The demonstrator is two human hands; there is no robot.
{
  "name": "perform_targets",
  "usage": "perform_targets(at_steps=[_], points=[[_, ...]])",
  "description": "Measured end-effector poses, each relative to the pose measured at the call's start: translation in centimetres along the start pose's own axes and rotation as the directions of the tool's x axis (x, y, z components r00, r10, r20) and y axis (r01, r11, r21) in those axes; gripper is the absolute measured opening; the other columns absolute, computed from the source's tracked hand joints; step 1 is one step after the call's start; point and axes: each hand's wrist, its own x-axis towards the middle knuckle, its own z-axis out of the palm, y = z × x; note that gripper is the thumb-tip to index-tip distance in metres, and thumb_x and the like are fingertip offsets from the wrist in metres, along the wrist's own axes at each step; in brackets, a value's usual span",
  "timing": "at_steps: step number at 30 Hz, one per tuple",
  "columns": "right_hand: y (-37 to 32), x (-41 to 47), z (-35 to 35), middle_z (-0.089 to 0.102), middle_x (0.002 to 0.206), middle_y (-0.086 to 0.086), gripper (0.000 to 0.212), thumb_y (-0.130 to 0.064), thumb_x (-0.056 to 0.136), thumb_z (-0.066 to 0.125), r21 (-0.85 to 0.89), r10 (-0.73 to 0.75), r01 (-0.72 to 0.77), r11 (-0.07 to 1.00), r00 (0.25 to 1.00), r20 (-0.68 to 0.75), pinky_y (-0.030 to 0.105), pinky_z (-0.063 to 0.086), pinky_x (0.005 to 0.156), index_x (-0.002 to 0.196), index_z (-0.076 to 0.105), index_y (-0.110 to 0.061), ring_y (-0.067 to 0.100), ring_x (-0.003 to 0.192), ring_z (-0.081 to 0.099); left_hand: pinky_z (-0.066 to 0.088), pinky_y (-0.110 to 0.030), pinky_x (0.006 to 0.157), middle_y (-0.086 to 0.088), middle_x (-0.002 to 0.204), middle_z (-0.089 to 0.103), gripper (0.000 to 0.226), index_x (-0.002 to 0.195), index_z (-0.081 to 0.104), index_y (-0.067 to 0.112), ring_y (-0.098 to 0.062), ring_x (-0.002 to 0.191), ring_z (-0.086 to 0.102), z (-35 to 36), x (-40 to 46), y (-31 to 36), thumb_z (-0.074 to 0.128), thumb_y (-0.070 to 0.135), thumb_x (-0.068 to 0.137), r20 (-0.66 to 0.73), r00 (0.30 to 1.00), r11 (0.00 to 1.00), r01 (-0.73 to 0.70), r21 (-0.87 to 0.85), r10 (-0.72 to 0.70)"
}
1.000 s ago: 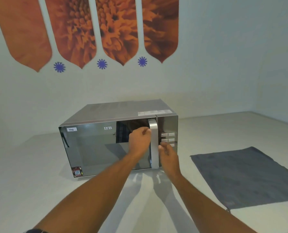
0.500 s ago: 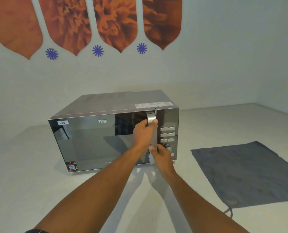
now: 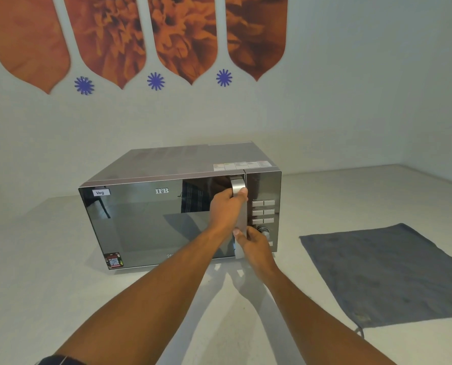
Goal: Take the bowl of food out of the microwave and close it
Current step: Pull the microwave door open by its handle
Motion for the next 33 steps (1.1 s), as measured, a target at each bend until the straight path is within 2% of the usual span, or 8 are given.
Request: perform_targets(at_steps=[4, 7, 10, 17, 20, 24, 28, 33], points=[[-0.08, 0.04, -0.09, 0.06, 0.104, -0.012, 0.015, -0.046, 0.093, 0.057, -0.008, 0.009, -0.009, 1.0, 1.0, 0.014, 0.04, 0.047, 0.098, 0.103, 0.054, -0.035, 0.015, 0.096, 0.057, 0.04, -0.016, 0.065, 0.013, 0.083, 0.068, 0.022, 0.092, 0.072, 0.023, -0.008, 0.081, 0.06, -0.15, -0.08, 0.1, 0.058, 0.039, 0.097, 0.008, 1.0, 1.0, -0.006, -0.001, 0.006], [-0.19, 0.05, -0.11, 0.06, 0.103, -0.012, 0.015, -0.046, 0.093, 0.058, -0.008, 0.016, -0.016, 1.0, 1.0, 0.014, 0.039, 0.047, 0.097, 0.102, 0.054, -0.035, 0.015, 0.096, 0.057, 0.039, -0.016, 0.063, 0.015, 0.078, 0.066, 0.022, 0.078, 0.067, 0.032, -0.008, 0.077, 0.059, -0.21, -0.16, 0.28, 0.059, 0.039, 0.097, -0.002, 1.0, 1.0, -0.015, 0.014, 0.015], [-0.36, 0.06, -0.1, 0.06, 0.104, -0.012, 0.016, -0.046, 0.092, 0.058, -0.003, 0.026, -0.026, 1.0, 1.0, 0.016, 0.041, 0.047, 0.098, 0.103, 0.054, -0.035, 0.015, 0.096, 0.058, 0.04, -0.016, 0.063, 0.016, 0.077, 0.066, 0.025, 0.073, 0.065, 0.034, -0.008, 0.077, 0.06, -0.25, -0.18, 0.3, 0.059, 0.039, 0.097, 0.0, 1.0, 1.0, -0.028, 0.012, 0.028], [-0.52, 0.03, -0.25, 0.061, 0.104, -0.012, 0.014, -0.045, 0.092, 0.059, -0.013, 0.022, -0.022, 1.0, 1.0, 0.018, 0.037, 0.047, 0.094, 0.102, 0.054, -0.036, 0.015, 0.094, 0.058, 0.042, -0.019, 0.066, 0.012, 0.08, 0.067, 0.022, 0.078, 0.067, 0.032, -0.01, 0.08, 0.059, -0.39, -0.19, 0.34, 0.058, 0.039, 0.097, 0.016, 0.999, 0.999, -0.031, 0.005, 0.031], [-0.55, 0.18, -0.31, 0.06, 0.106, -0.01, 0.02, -0.045, 0.092, 0.059, -0.023, 0.025, -0.025, 0.999, 1.0, 0.018, 0.04, 0.047, 0.098, 0.107, 0.056, -0.032, 0.016, 0.096, 0.058, 0.04, -0.019, 0.065, 0.011, 0.081, 0.067, 0.022, 0.081, 0.068, 0.028, -0.011, 0.08, 0.059, -0.39, -0.18, 0.45, 0.058, 0.038, 0.097, 0.024, 0.999, 1.0, -0.027, 0.011, 0.026], [-0.71, 0.14, -0.33, 0.062, 0.114, -0.006, 0.038, -0.046, 0.091, 0.06, -0.036, 0.041, -0.04, 0.999, 0.999, 0.017, 0.045, 0.046, 0.103, 0.122, 0.06, -0.023, 0.016, 0.099, 0.057, 0.039, -0.018, 0.063, 0.011, 0.081, 0.066, 0.021, 0.085, 0.068, 0.025, -0.011, 0.079, 0.058, -0.4, -0.21, 0.57, 0.058, 0.038, 0.097, 0.029, 0.999, 1.0, -0.016, 0.011, 0.015], [-0.85, 0.02, -0.39, 0.065, 0.125, 0.0, 0.039, -0.045, 0.092, 0.059, -0.039, 0.036, -0.036, 0.999, 0.999, 0.016, 0.045, 0.045, 0.103, 0.123, 0.06, -0.021, 0.017, 0.101, 0.057, 0.039, -0.018, 0.063, 0.012, 0.081, 0.064, 0.02, 0.085, 0.067, 0.026, -0.011, 0.079, 0.057, -0.44, -0.23, 0.61, 0.057, 0.039, 0.098, 0.03, 0.999, 1.0, -0.011, 0.026, 0.011], [-0.93, -0.07, -0.4, 0.066, 0.125, 0.001, 0.038, -0.045, 0.091, 0.06, -0.046, 0.041, -0.041, 0.998, 0.999, 0.013, 0.045, 0.045, 0.103, 0.122, 0.061, -0.022, 0.017, 0.099, 0.057, 0.039, -0.018, 0.063, 0.012, 0.083, 0.064, 0.022, 0.092, 0.069, 0.022, -0.011, 0.079, 0.056, -0.44, -0.26, 0.6, 0.057, 0.039, 0.098, 0.031, 1.0, 0.999, -0.004, 0.034, 0.003]])
